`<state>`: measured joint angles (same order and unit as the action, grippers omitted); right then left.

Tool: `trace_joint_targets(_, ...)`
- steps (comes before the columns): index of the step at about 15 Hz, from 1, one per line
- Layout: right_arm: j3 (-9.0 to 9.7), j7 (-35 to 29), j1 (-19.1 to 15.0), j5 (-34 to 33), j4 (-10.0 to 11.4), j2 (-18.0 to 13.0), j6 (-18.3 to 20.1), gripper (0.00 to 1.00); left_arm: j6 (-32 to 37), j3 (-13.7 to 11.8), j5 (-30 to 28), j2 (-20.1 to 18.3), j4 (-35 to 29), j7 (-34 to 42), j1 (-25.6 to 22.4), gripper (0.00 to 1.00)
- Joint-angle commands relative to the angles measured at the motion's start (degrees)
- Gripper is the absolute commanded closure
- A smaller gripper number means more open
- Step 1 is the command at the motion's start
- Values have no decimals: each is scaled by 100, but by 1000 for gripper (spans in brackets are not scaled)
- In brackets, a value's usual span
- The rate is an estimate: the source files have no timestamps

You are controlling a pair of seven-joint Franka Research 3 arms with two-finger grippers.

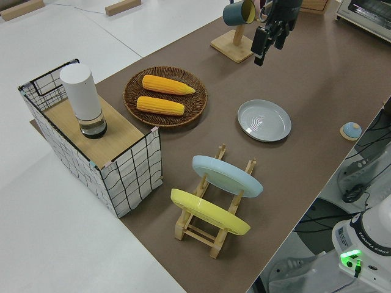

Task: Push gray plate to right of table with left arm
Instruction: 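Move the left gripper forward to the near edge of the gray plate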

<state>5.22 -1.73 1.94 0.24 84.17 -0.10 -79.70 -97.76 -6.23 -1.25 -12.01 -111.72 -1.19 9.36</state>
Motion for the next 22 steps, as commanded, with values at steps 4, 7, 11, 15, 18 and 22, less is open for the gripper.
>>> trace_joint_targets(4, 23, 6, -62, 46, 3, -43, 69, 17, -1252, -10, -16, -776, -1685, -48, -13, 9)
trace_joint_targets(7, 32, 15, -62, 46, 3, -43, 69, 17, -1797, -10, 11, -864, -2282, -39, -13, 9)
trace_joint_targets(11, 23, 15, -62, 55, 3, -43, 69, 17, -2483, -10, 37, -882, -2889, -39, -83, 7)
trace_joint_targets(15, 32, 15, -62, 46, 3, -43, 69, 17, -3177, -10, 46, -812, -3382, -30, -136, 9)
trace_joint_targets(18, 32, 15, -62, 46, 3, -43, 69, 17, -3433, -10, 90, -733, -3532, -30, -224, 9)
trace_joint_targets(22, 32, 6, -62, 46, 3, -43, 69, 17, -3627, -10, 90, -592, -3647, -30, -224, 9)
